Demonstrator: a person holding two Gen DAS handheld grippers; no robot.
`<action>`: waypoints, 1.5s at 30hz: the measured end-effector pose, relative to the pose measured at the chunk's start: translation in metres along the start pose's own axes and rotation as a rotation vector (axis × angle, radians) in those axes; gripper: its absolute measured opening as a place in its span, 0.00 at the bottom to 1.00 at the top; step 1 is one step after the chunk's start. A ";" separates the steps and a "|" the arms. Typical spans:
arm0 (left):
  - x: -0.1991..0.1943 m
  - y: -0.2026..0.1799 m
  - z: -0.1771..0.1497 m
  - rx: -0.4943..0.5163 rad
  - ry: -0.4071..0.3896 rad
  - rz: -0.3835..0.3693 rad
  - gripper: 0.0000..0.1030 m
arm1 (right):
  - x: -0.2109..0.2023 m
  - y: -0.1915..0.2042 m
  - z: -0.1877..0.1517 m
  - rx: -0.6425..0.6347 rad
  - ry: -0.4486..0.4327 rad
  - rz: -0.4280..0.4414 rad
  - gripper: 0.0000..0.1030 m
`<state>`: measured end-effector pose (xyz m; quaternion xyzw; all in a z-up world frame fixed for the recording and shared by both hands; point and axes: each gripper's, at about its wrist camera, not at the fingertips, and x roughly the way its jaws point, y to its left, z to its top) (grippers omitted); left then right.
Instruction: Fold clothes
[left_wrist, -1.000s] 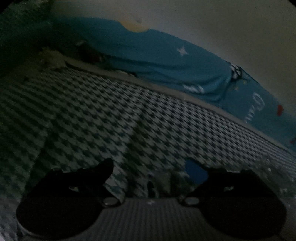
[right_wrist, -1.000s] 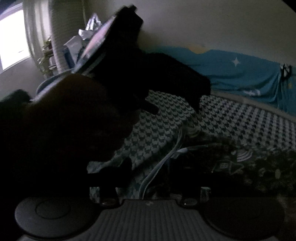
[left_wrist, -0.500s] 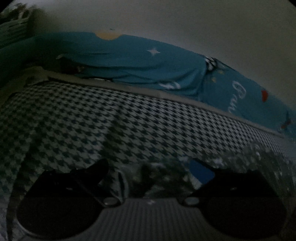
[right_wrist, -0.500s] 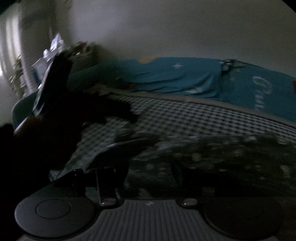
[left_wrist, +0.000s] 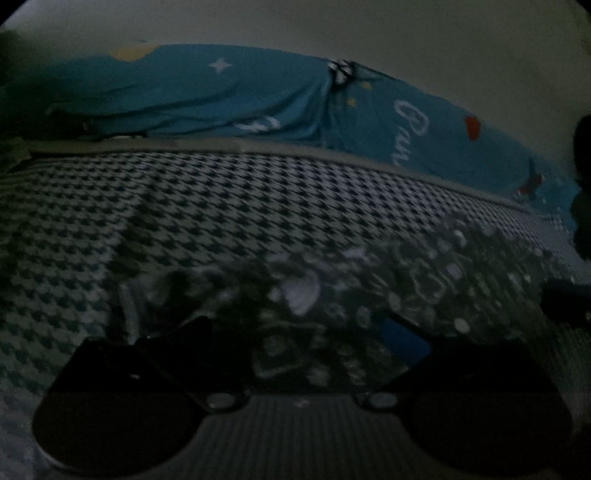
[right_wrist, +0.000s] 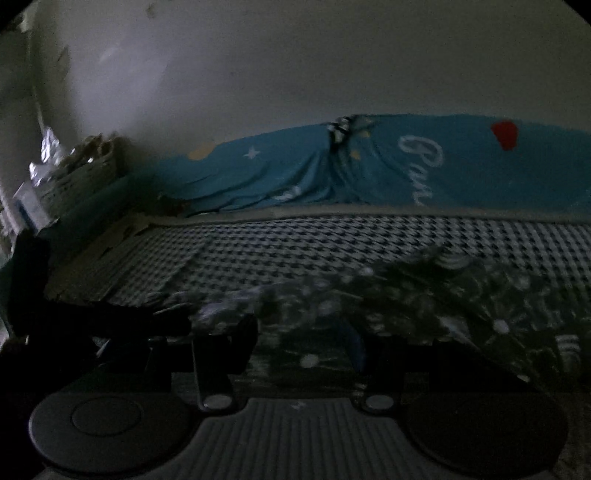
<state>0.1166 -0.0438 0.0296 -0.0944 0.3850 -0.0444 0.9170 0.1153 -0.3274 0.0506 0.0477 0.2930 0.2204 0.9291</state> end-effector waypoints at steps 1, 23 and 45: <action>0.003 -0.003 -0.001 0.007 0.006 -0.006 1.00 | 0.002 -0.006 0.001 0.013 0.004 0.003 0.49; 0.029 -0.031 -0.003 0.071 0.048 -0.009 1.00 | 0.074 -0.013 0.021 0.098 0.049 0.117 0.49; 0.035 -0.038 -0.003 0.068 0.048 0.006 1.00 | 0.138 -0.030 0.037 0.245 0.161 0.119 0.38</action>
